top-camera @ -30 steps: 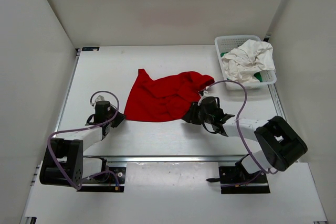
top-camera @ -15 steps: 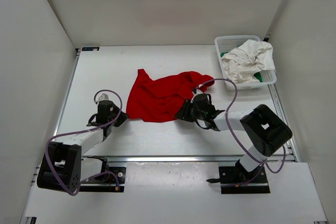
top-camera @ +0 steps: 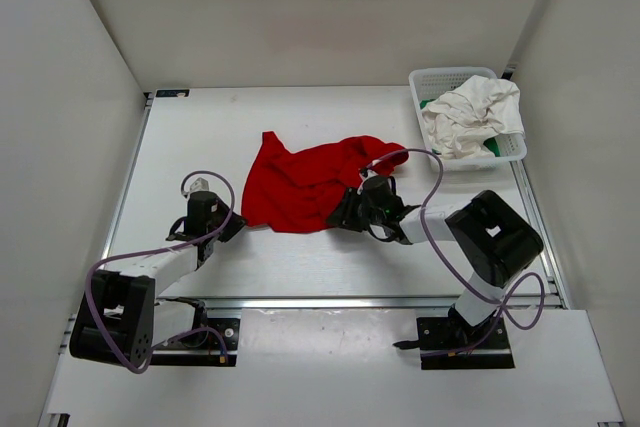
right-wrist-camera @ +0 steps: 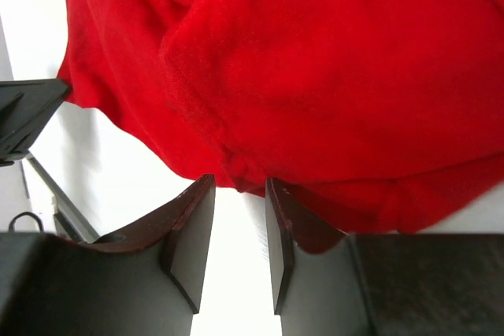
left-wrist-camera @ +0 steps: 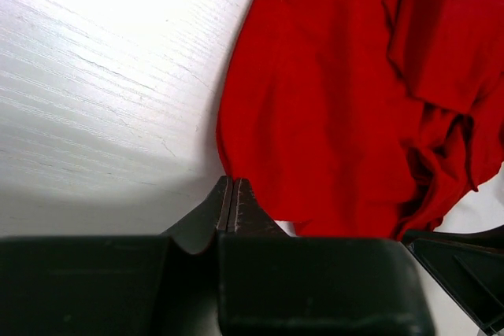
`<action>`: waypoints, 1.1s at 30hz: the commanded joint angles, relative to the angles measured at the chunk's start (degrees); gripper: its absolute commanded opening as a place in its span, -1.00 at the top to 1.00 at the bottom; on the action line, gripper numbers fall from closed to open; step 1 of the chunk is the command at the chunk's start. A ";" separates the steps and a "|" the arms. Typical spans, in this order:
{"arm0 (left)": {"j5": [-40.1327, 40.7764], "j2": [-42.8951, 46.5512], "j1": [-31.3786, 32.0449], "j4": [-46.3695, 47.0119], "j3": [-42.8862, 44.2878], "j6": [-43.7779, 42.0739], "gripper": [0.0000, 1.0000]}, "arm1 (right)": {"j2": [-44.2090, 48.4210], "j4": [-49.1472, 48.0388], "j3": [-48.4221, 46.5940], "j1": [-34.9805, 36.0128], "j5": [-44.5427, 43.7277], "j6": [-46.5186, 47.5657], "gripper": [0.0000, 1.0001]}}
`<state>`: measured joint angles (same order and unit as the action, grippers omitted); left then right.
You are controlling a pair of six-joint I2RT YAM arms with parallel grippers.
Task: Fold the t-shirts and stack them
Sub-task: Flatten out the tshirt
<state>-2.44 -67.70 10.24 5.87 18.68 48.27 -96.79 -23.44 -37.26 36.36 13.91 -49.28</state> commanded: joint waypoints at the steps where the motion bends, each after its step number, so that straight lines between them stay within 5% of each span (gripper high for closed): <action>1: -0.73 1.52 -0.31 0.55 1.01 -0.46 1.00 | -1.03 -1.17 -2.29 0.20 0.42 -0.91 0.38; 6: -0.81 1.61 0.31 0.72 0.92 -0.20 1.00 | 0.90 4.26 -2.21 2.04 -5.38 0.49 0.36; 21: -1.52 2.67 0.48 0.99 0.57 -0.20 1.00 | -6.21 33.79 -22.42 12.67 -32.96 13.33 0.43; 29: -2.05 2.31 0.04 1.34 0.92 -0.37 1.00 | -9.20 37.24 -25.59 14.26 -37.29 14.74 0.50; 33: -2.22 1.78 0.13 1.16 1.80 -0.28 1.00 | -6.22 34.43 -21.90 14.09 -36.68 13.85 0.74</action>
<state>-3.73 -66.52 10.41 6.09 18.68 48.29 -104.84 10.81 -61.69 50.48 -20.14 -34.92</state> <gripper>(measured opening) 0.040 0.165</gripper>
